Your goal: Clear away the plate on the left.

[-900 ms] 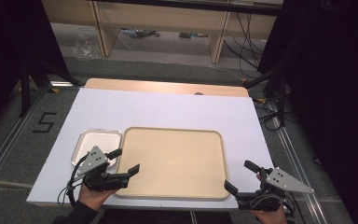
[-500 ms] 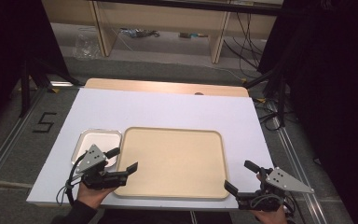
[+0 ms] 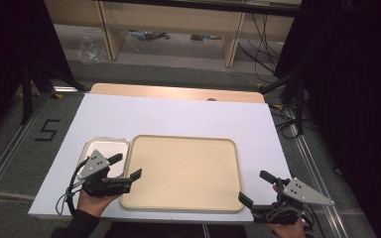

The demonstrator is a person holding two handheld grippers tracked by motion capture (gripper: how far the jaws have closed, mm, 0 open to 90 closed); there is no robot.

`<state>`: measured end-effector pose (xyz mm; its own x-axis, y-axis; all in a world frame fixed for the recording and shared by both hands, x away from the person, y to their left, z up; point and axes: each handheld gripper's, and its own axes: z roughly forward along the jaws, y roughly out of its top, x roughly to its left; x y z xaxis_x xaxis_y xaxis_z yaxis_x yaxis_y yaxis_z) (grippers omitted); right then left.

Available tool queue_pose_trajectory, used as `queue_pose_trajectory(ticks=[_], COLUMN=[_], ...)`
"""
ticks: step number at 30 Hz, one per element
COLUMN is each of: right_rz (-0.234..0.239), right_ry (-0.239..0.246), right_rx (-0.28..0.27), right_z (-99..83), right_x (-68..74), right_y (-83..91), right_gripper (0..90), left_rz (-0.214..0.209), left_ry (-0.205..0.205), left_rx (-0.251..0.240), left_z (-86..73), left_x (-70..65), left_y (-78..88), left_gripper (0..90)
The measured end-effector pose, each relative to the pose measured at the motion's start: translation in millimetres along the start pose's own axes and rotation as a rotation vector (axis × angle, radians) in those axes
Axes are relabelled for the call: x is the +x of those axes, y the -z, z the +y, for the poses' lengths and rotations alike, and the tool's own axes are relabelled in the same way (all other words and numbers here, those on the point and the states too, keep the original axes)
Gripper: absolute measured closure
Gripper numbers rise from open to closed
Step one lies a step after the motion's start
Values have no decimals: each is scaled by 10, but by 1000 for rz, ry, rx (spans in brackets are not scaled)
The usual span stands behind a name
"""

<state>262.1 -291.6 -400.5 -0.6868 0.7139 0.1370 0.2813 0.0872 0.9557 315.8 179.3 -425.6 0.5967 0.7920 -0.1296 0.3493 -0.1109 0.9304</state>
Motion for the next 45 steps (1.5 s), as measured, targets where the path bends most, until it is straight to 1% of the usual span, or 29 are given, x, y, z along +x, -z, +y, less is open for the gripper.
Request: queue_pose_trajectory(ticks=[3,8,9,10,11,14,15,17,18,19,20,21,24,25,26,28,30,31,32,33,34,35,36,38,39,41,43,45], right_rz=[-6,2,2,-2,-2,2,2,4,4,5,6,5,6,7,7,7,9,10,12,13,13,14,14,12,15,15,14,16], right_ry=[1,-4,-4,1,1,-1,-1,0,1,-4,-8,-12,-9,-8,-8,-6,-5,-4,-4,-2,-2,-1,-1,-1,0,-1,-2,-3], right_rx=[7,-6,-6,5,5,1,1,4,4,-4,-5,-3,-3,-5,-5,-3,-4,-3,2,6,6,7,7,14,11,9,9,0], right_z=[1,-2,-2,1,1,0,0,-1,0,-1,0,0,0,0,0,1,0,0,1,2,2,2,2,4,4,5,5,2], right_x=[4,1,1,2,2,2,2,3,4,1,-3,-4,-1,-1,-1,0,2,1,-1,0,0,0,0,-1,-2,-3,-3,-1], right_y=[2,-10,-10,1,1,-5,-5,-6,-6,-8,-10,-14,-14,-12,-12,-9,-9,-11,-15,-10,-10,-11,-11,-10,-11,-10,-10,-14], right_gripper=[5,5,5,5,5,5,5,5,5,5,5,5,5,5,5,5,5,5,5,5,5,5,5,5,5,5,5,5], left_rz=[28,58,65,86,105,117,126,146,158,181,181,196,226,249,249,267,291,317,324,333,342,343,346,356,358,366,364,368], left_ry=[22,35,29,21,20,74,82,80,82,86,86,85,126,159,159,181,183,188,189,195,202,212,220,229,239,249,263,277], left_rx=[12,24,28,30,31,30,28,36,46,61,61,71,81,92,92,93,105,127,138,150,159,170,179,196,200,216,224,246], left_z=[-17,-24,-20,-19,-20,-38,-42,-47,-52,-65,-65,-73,-103,-121,-121,-144,-160,-175,-184,-199,-215,-237,-249,-278,-291,-312,-321,-336], left_x=[102,216,236,259,291,417,449,513,547,620,620,660,793,883,883,961,1023,1077,1109,1150,1193,1248,1277,1353,1385,1445,1480,1513], left_y=[4,0,-1,4,14,42,50,63,70,80,80,91,135,164,164,189,194,181,173,165,157,147,142,130,122,107,92,73], left_gripper=[158,159,159,159,159,163,163,164,164,164,164,166,171,177,178,187,194,204,208,227,227,303,303,391,391,464,494,518])
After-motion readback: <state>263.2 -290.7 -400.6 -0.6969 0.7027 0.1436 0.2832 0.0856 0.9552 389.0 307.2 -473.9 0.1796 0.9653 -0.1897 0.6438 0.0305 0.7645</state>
